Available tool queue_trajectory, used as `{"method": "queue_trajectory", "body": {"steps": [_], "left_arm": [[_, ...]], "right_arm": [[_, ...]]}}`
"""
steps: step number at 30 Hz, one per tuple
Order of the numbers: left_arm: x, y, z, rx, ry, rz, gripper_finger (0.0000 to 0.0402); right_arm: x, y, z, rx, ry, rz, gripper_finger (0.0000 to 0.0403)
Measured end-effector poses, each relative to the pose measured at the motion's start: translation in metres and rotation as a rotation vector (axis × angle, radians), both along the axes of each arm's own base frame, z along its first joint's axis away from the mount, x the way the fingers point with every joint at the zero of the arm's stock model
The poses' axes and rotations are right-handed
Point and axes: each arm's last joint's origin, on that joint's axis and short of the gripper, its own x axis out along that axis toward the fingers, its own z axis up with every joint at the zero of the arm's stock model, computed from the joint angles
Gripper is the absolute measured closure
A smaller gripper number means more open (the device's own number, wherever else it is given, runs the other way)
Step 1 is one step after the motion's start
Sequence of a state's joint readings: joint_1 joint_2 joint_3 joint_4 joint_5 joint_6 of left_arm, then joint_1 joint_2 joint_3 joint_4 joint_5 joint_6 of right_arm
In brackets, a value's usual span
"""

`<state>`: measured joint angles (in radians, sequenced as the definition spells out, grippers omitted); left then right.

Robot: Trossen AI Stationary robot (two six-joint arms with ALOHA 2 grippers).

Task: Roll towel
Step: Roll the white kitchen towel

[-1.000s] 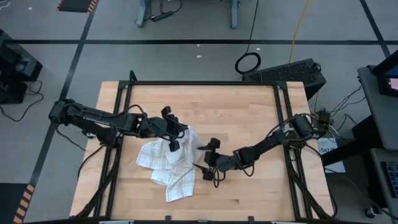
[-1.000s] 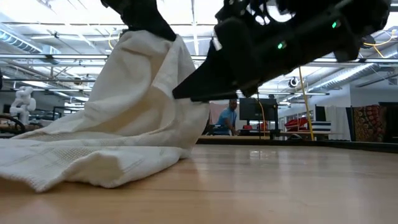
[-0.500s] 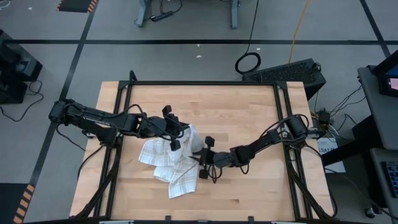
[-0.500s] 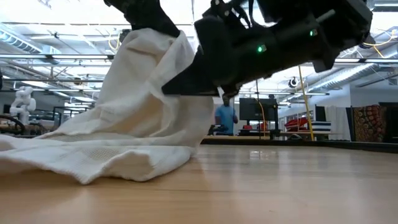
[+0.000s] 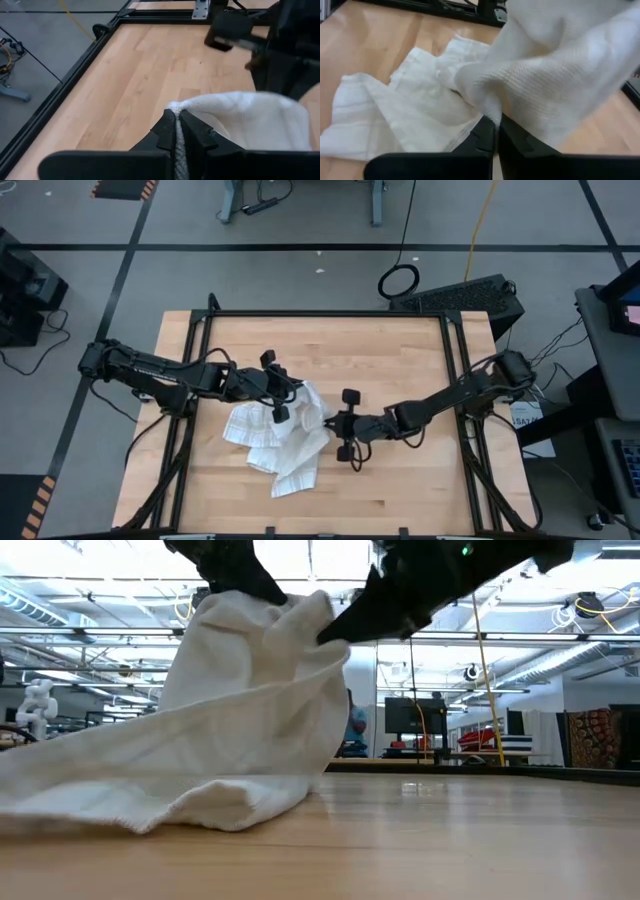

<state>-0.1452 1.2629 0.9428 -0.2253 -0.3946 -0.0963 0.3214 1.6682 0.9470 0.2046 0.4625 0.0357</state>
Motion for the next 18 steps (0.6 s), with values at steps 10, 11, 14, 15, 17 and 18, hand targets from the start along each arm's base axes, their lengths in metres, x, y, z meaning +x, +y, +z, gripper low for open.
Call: {"method": "queue_trajectory", "body": {"steps": [10,11,14,15,17,18], "left_arm": [[-0.001,-0.007,-0.003,-0.088,0.035,-0.156,0.035],[-0.002,-0.008,-0.004,-0.092,0.053,-0.166,0.0336],[-0.006,-0.01,-0.01,-0.087,0.127,-0.172,0.0286],[-0.007,-0.01,-0.011,-0.086,0.147,-0.174,0.0268],[-0.005,-0.014,-0.015,-0.083,0.16,-0.184,0.0234],[-0.003,-0.017,-0.017,-0.082,0.157,-0.193,0.0218]], "right_arm": [[-0.008,-0.005,0.008,-0.063,0.056,0.019,0.0402],[-0.009,-0.005,0.008,-0.064,0.058,0.02,0.0402],[-0.013,-0.007,0.012,-0.064,0.073,0.019,0.0402],[-0.015,-0.007,0.014,-0.062,0.078,0.016,0.0402],[-0.019,-0.008,0.017,-0.062,0.093,0.013,0.0402],[-0.02,-0.009,0.018,-0.063,0.099,0.011,0.0403]]}}
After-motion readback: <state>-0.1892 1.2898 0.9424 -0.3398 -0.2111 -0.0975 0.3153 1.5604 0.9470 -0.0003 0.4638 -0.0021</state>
